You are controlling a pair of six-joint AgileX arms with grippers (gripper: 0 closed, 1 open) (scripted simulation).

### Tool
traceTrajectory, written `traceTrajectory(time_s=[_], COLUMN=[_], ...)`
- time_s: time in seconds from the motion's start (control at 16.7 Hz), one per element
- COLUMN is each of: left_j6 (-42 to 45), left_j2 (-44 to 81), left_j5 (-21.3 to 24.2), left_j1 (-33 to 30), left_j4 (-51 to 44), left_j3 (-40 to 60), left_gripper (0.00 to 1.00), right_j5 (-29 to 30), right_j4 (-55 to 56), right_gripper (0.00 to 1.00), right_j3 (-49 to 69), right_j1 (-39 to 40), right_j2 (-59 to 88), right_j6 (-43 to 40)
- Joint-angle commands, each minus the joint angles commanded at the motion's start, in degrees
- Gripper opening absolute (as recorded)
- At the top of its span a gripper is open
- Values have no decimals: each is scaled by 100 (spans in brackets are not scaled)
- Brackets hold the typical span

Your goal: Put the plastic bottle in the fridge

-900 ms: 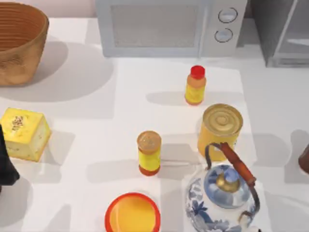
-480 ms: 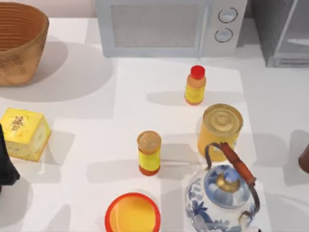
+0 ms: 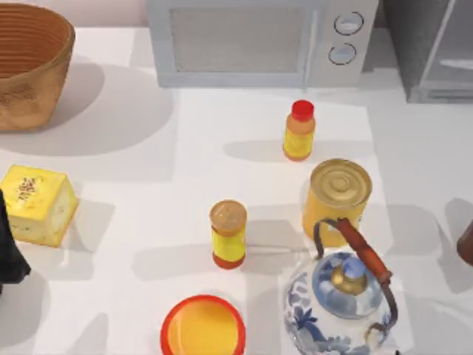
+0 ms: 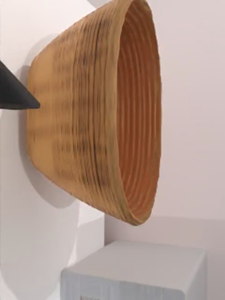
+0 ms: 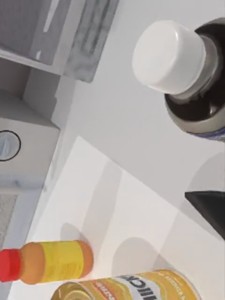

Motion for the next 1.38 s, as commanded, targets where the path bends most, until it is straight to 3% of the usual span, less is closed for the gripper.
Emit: traceTrajectory(time_s=[0.42, 0.72, 0.9, 1.38], left_j6=[0, 0, 0, 0], left_j2=[0, 0, 0, 0], left_j5=[0, 0, 0, 0], left_j1=[0, 0, 0, 0], left_j4=[0, 0, 0, 0], left_j3=[0, 0, 0, 0], left_gripper=[100, 100, 100, 100], right_j5=[-2816, -4236, -4621, -4630], right_j4=[1432, 2152, 2346, 2552], right_gripper=[100, 100, 100, 100], right_j3=[464, 697, 759, 759], right_j1=[-1393, -2094, -2284, -2263], right_j2=[3421, 5132, 5591, 5685], right_j6=[-1483, -2228, -2429, -2303])
